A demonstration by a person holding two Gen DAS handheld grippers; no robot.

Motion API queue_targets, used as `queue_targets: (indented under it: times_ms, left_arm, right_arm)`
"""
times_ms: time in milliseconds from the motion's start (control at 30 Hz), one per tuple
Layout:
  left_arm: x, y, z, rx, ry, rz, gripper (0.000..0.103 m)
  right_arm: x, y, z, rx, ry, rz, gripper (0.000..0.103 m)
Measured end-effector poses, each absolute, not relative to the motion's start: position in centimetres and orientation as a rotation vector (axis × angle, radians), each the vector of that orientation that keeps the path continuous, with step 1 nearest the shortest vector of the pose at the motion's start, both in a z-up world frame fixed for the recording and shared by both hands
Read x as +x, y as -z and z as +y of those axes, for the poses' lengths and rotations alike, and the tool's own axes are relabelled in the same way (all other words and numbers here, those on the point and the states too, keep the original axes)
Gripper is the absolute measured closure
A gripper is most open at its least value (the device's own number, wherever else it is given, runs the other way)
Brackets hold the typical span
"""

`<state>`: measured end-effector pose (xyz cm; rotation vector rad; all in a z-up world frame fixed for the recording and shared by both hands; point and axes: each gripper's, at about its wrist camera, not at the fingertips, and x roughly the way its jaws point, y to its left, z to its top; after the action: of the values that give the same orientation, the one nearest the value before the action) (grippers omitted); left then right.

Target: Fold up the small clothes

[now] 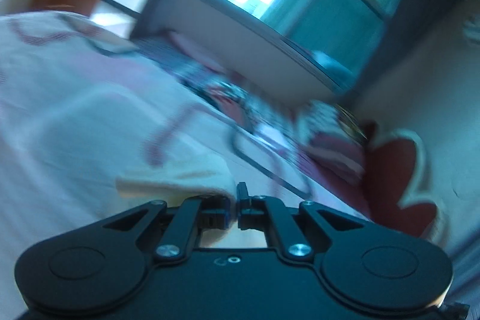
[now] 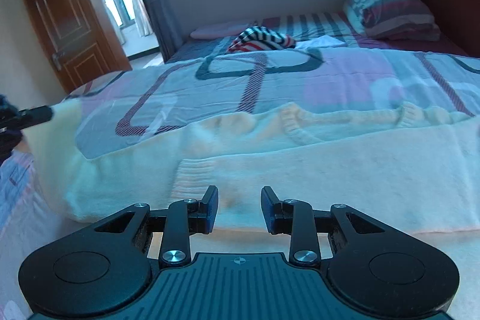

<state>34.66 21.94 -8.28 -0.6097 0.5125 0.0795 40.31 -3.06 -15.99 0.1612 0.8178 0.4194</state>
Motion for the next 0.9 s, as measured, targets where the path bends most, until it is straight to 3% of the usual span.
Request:
queue_targets:
  times_ms: [300,400,500,567,600,633,900]
  left_arm:
    - [39.9,13.0,7.8,-0.506,0.236,0.680,0.099]
    - [41.1,16.3,5.6,-0.498,0.266,0.847,0.077]
    - [40.4,17.5,5.3,-0.505,0.251,0.906,0.066]
    - [38.8,16.9,6.0,-0.473,0.226,0.874,0.049]
    - [37.7,16.4,6.5,-0.459,0.204,0.848,0.040]
    - [36.8,15.9,7.2,-0.450,0.181,0.821,0.036]
    - [32.9,15.6,12.0,-0.352,-0.029,0.789,0.036]
  right_arm:
    - [38.5,15.5,-12.1,0.209,-0.263,0.802,0.072]
    - [37.8,15.9,-14.0,0.223,-0.240,0.820,0.071]
    - [37.1,15.9,-14.7,0.232,-0.255,0.828,0.071]
    - [36.8,15.8,-14.6,0.235,-0.275,0.824,0.058]
    - [36.6,15.7,-14.5,0.235,-0.283,0.817,0.042]
    - [36.5,15.5,-14.2,0.234,-0.291,0.805,0.037]
    - [35.9,15.7,-8.3,0.029,-0.417,0.759,0.038]
